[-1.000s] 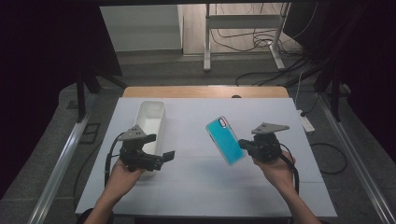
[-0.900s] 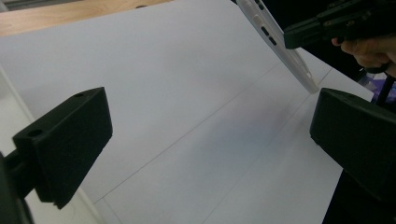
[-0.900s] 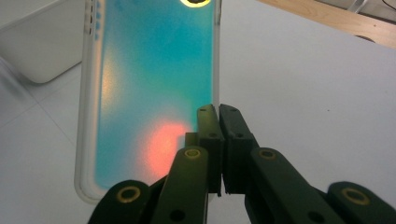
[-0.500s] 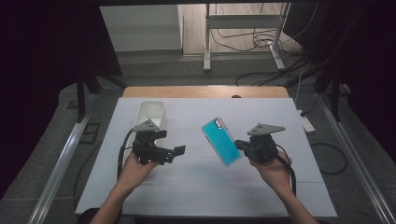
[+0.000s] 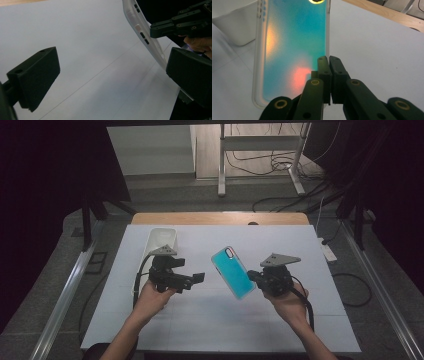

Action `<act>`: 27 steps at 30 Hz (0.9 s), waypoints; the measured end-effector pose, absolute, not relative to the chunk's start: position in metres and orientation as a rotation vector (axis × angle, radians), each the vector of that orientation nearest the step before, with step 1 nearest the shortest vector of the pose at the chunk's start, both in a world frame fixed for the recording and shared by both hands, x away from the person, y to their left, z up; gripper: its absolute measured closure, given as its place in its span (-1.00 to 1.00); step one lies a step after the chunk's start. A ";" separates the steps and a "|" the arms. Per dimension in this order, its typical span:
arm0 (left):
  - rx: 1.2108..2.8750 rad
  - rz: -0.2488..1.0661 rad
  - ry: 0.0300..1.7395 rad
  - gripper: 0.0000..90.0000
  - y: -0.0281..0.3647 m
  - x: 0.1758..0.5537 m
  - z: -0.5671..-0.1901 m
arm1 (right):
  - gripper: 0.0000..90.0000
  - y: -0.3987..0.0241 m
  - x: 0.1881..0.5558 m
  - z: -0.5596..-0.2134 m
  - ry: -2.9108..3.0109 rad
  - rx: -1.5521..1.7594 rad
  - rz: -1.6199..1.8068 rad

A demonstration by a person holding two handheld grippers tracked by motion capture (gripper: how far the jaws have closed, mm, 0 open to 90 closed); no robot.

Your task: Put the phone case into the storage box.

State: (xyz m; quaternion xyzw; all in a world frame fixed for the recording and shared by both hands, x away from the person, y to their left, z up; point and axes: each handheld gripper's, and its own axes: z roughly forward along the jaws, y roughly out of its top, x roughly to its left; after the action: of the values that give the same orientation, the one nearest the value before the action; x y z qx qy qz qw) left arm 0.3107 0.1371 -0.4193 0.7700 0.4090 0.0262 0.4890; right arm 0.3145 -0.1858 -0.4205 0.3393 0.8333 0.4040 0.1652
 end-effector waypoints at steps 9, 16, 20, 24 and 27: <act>1.873 0.024 0.982 -1.00 0.125 0.319 -0.421 | 0.96 -0.180 0.312 -0.420 2.372 0.940 1.155; 1.863 -0.019 0.966 -1.00 0.117 0.324 -0.421 | 0.96 -0.173 0.308 -0.420 2.374 0.917 1.153; 1.860 -0.034 0.962 -1.00 0.114 0.326 -0.421 | 0.96 -0.170 0.307 -0.420 2.377 0.903 1.155; 1.859 -0.052 0.956 -1.00 0.109 0.330 -0.421 | 0.96 -0.166 0.305 -0.420 2.383 0.888 1.157; 1.861 -0.056 0.959 -1.00 0.107 0.331 -0.422 | 0.96 -0.163 0.303 -0.420 2.385 0.875 1.162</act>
State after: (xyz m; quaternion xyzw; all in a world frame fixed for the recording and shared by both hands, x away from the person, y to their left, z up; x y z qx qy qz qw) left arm 0.3315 0.1072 -0.4219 0.7695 0.3967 -0.0230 0.4999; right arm 0.3030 -0.1632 -0.4199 0.3084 0.8409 0.4098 0.1730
